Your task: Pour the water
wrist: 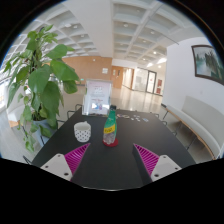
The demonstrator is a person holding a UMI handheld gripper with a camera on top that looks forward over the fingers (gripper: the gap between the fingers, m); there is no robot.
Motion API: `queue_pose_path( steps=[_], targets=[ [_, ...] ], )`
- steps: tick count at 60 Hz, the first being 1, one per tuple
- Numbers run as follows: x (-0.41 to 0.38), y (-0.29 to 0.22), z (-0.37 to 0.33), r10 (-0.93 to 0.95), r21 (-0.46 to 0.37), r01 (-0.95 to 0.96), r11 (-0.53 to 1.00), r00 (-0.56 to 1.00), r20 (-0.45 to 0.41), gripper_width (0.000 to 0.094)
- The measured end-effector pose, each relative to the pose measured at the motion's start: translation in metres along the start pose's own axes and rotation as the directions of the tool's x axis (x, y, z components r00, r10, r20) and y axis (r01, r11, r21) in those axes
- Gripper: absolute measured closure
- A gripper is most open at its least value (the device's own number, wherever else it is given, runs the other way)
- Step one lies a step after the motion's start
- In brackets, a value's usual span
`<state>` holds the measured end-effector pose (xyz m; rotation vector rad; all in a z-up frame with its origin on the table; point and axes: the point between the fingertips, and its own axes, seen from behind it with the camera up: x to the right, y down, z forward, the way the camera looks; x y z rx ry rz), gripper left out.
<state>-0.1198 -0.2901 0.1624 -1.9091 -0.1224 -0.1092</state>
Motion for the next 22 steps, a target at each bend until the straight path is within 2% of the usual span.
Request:
queue_pose_path(
  steps=[14, 22],
  targets=[
    [0.006, 0.004, -0.045, 0.019, 0.010, -0.019, 1.000, 1.000, -0.015, 0.0081],
    [0.000, 0.003, -0.055, 0.044, 0.014, -0.044, 0.999, 0.999, 0.011, 0.0077]
  ],
)
